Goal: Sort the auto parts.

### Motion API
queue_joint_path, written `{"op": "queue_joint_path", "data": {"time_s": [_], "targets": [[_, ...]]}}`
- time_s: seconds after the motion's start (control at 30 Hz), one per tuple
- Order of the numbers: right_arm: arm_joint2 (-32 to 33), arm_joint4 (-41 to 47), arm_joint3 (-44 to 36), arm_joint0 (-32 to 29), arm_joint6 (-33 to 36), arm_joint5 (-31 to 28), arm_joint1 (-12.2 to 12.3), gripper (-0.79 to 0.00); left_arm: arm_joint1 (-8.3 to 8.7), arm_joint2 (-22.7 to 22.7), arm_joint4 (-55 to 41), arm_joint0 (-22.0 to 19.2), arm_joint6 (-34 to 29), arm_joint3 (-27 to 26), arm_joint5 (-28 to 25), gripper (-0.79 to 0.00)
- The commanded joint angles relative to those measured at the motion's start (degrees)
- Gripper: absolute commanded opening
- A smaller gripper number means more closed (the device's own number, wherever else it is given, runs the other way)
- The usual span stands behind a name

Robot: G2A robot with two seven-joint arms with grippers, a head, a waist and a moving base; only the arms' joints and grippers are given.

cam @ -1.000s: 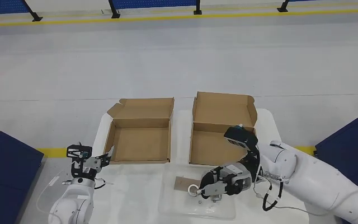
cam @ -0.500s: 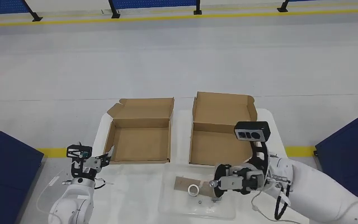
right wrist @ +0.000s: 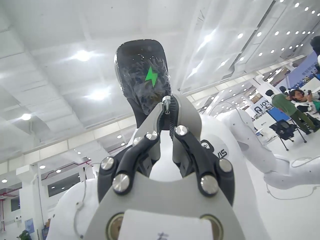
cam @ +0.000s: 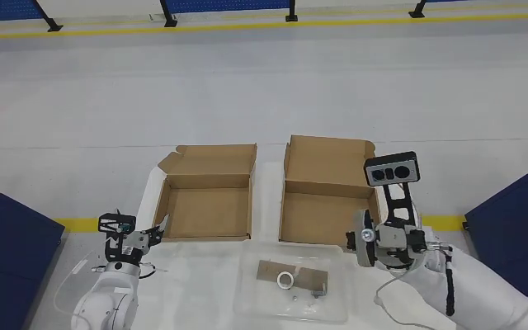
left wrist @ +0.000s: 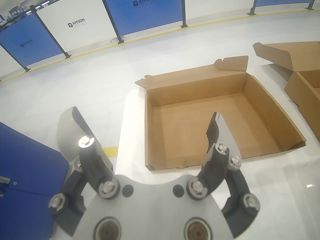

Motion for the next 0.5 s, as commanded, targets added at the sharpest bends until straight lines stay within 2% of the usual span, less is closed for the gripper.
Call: {"op": "queue_joint_path", "data": {"time_s": [0.0, 0.07, 0.2, 0.47], "targets": [[-0.13, -0.1, 0.0, 0.05, -0.1, -0.1, 0.03, -0.785, 0.0, 0.0, 0.0, 0.0, 0.0, 0.0, 0.0, 0.0], [-0.13, -0.1, 0.0, 0.05, -0.1, -0.1, 0.03, -0.785, 0.0, 0.0, 0.0, 0.0, 0.0, 0.0, 0.0, 0.0], [0.64, 0.43, -2.2, -0.88, -2.08, 3.98, -0.62, -0.785, 0.0, 0.0, 0.0, 0.0, 0.0, 0.0, 0.0, 0.0], [2.56, 6.76, -3.25, -3.09, -0.06, 8.43, -2.7, -0.785, 0.0, 0.0, 0.0, 0.0, 0.0, 0.0, 0.0, 0.0]]}}
